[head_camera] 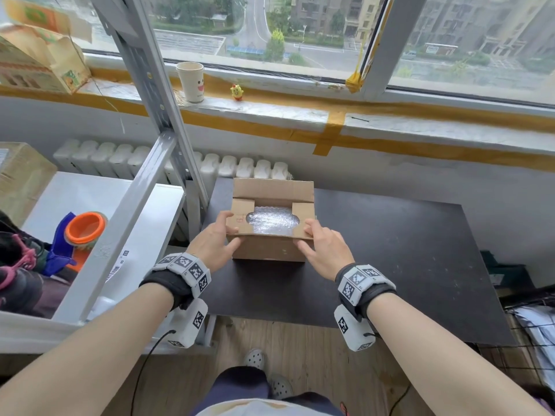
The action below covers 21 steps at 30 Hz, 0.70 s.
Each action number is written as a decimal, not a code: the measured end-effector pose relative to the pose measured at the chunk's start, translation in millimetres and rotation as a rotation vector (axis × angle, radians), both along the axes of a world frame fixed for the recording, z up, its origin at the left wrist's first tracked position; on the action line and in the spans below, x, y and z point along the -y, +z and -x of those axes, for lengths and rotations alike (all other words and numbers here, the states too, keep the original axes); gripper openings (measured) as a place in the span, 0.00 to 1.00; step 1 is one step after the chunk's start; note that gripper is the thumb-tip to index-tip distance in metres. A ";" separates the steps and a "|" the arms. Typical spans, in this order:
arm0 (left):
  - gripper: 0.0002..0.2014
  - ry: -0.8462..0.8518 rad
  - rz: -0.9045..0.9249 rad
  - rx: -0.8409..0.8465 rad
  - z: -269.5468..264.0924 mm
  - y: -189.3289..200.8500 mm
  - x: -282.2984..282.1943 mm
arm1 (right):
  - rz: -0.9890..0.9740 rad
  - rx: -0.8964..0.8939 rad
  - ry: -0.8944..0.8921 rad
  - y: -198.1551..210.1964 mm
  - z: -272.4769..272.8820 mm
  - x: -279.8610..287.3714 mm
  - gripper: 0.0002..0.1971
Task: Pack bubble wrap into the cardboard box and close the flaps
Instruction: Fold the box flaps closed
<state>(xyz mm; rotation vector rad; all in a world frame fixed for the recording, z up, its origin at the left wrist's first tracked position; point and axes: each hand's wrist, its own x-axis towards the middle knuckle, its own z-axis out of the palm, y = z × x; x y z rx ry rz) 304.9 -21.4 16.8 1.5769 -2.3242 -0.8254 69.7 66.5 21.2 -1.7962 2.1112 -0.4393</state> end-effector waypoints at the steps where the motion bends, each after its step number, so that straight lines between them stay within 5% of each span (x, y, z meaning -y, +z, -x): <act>1: 0.26 0.011 0.017 0.010 3.0 2.8 3.0 | 0.014 -0.008 -0.009 -0.4 0.9 3.7 0.22; 10: 0.26 0.105 0.129 -0.027 19.1 -2.2 19.3 | 0.005 -0.085 -0.123 -6.0 2.9 32.6 0.25; 15: 0.06 -0.031 0.295 -0.050 25.2 -17.0 13.9 | -0.038 -0.112 -0.153 -16.5 4.2 36.7 0.30; 18: 0.16 -0.166 0.220 0.009 26.2 -26.8 11.0 | -0.018 -0.106 -0.146 -14.8 5.7 41.5 0.33; 21: 0.14 -0.167 0.226 -0.009 29.3 -29.9 16.7 | 0.028 -0.126 -0.057 -5.4 3.3 59.2 0.36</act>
